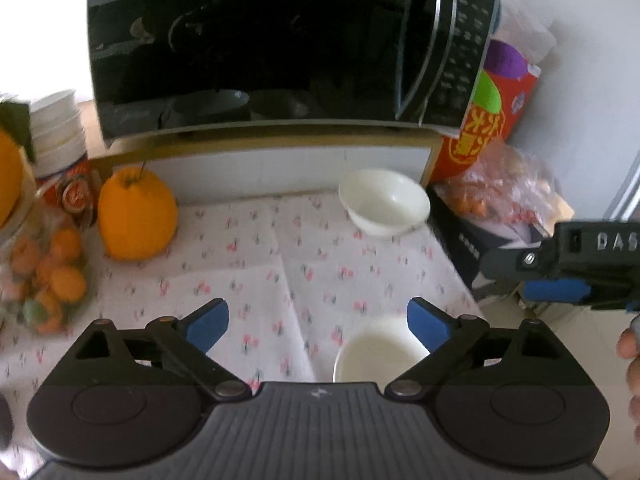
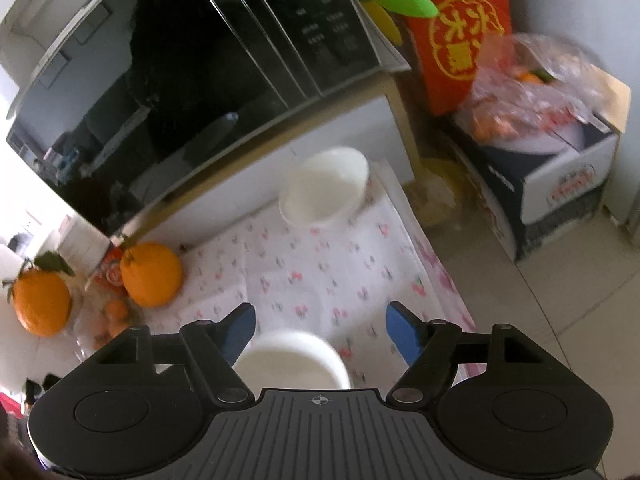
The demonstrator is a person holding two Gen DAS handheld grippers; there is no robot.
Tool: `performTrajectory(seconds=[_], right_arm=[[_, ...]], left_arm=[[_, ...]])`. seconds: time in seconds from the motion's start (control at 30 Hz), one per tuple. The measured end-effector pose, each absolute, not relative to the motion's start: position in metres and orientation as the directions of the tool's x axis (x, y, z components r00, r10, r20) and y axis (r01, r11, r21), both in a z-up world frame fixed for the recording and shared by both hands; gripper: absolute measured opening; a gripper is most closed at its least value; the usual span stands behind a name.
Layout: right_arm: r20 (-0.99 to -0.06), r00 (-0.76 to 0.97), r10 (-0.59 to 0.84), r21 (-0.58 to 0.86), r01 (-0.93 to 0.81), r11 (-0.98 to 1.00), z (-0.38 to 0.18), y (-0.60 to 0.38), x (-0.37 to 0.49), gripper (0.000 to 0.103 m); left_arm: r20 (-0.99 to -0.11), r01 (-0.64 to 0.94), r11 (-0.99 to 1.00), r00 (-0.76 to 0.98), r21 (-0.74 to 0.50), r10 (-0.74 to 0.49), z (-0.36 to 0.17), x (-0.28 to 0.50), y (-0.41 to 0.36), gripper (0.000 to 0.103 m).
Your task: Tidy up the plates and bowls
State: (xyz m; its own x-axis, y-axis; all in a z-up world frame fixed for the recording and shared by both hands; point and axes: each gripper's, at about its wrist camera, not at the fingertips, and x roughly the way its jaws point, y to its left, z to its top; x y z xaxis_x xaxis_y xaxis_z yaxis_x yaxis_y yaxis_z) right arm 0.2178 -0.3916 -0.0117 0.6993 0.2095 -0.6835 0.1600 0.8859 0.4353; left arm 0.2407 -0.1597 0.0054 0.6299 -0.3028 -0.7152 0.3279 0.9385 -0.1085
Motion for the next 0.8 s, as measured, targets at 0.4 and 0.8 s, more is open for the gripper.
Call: performTrajectory(seconds=[0.4, 0.8], right_arm=[[-0.635, 0.746, 0.201, 0.318, 0.015, 0.948, -0.021, -0.398, 0.299, 0.073], [-0.601, 0.777, 0.185, 0.271, -0.02, 0.962, -0.054, -0.403, 0.347, 0.073]], left_arm=[[-0.723, 0.299, 0.938, 0.607, -0.176, -0.33, -0.015, 0.315, -0.182, 0.096], [-0.732, 0.366, 0.909, 0.56, -0.201, -0.388, -0.056, 0.365, -0.207, 0.074]])
